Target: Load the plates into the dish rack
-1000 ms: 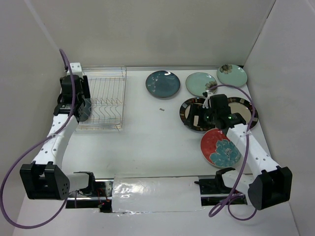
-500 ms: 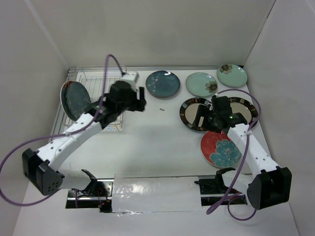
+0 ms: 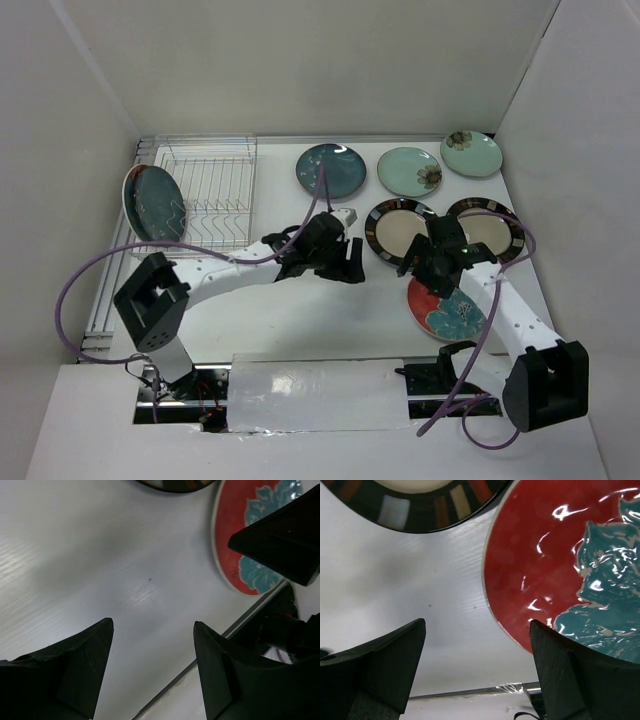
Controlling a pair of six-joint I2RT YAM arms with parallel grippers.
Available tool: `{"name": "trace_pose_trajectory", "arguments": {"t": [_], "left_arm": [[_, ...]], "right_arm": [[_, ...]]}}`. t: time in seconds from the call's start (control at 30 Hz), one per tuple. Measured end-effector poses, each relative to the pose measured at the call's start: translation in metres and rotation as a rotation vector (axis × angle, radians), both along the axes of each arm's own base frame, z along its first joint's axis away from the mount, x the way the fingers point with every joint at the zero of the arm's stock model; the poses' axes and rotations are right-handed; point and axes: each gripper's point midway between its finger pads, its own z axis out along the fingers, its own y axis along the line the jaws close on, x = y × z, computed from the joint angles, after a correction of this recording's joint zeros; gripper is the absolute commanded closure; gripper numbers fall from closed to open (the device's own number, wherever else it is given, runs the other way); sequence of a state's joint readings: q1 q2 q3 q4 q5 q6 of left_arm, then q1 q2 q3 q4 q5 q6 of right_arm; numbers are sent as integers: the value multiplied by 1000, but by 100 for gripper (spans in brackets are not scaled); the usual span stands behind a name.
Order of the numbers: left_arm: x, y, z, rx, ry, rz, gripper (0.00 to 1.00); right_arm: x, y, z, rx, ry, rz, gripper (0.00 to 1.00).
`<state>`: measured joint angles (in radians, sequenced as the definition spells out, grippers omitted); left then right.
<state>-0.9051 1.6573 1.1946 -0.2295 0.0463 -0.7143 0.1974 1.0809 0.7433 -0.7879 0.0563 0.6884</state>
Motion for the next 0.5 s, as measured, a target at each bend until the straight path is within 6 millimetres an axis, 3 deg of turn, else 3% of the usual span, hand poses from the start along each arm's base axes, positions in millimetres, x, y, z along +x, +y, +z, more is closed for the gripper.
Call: {"name": "trace_pose_trajectory", "arguments": {"t": [0.13,0.33,0.5], "left_arm": [[-7,-37,-19,-122,90,-13,23],[-20,-84,-58,-247,234,-1,23],[-23,-116,-75,-328,303,19,23]], "right_arm": [[8,2,19,22,-57,-12,8],[34,4,73,32,-208,3,8],[34,5,94,43,-270,23,8]]}}
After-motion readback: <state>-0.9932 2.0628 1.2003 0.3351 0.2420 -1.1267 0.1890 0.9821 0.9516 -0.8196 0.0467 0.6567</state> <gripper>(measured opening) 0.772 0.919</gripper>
